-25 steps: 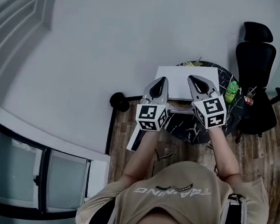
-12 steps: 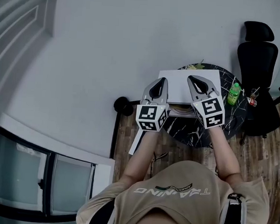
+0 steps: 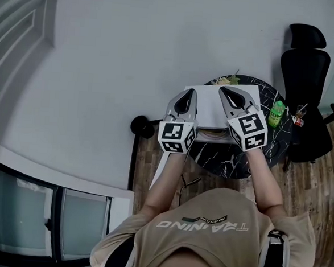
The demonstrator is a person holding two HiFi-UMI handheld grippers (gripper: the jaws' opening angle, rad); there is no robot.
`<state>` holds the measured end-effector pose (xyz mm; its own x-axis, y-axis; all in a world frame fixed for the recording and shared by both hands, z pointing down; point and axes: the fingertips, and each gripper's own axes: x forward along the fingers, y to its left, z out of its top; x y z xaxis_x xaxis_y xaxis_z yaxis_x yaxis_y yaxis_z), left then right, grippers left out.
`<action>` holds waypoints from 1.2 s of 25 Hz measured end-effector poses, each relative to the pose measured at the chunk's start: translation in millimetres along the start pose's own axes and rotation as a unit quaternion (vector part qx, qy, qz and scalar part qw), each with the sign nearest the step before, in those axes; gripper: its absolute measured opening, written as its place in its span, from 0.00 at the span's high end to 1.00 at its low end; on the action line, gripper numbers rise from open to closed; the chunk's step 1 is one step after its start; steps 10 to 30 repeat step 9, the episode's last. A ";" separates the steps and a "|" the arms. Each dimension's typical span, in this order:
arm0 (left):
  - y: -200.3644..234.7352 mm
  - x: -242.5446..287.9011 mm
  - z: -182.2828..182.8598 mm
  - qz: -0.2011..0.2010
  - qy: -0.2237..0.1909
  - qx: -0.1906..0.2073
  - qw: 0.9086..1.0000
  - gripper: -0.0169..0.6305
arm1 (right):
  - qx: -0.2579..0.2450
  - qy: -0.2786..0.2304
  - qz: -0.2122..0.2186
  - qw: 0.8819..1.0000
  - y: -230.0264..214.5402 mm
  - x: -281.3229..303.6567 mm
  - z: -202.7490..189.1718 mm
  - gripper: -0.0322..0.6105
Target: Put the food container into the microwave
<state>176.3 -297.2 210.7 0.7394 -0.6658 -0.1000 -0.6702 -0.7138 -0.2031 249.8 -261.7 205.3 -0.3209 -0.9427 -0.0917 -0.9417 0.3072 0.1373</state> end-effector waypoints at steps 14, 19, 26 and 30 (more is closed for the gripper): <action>6.0 37.2 -10.4 -0.003 0.017 -0.014 1.000 0.99 | 0.001 0.022 -0.017 1.000 -33.9 22.6 -12.4 0.93; 6.0 37.2 -10.4 -0.003 0.017 -0.014 1.000 0.99 | 0.001 0.022 -0.017 1.000 -33.9 22.6 -12.4 0.93; 6.0 37.2 -10.4 -0.003 0.017 -0.014 1.000 0.99 | 0.001 0.022 -0.017 1.000 -33.9 22.6 -12.4 0.93; 6.0 37.2 -10.4 -0.003 0.017 -0.014 1.000 0.99 | 0.001 0.022 -0.017 1.000 -33.9 22.6 -12.4 0.93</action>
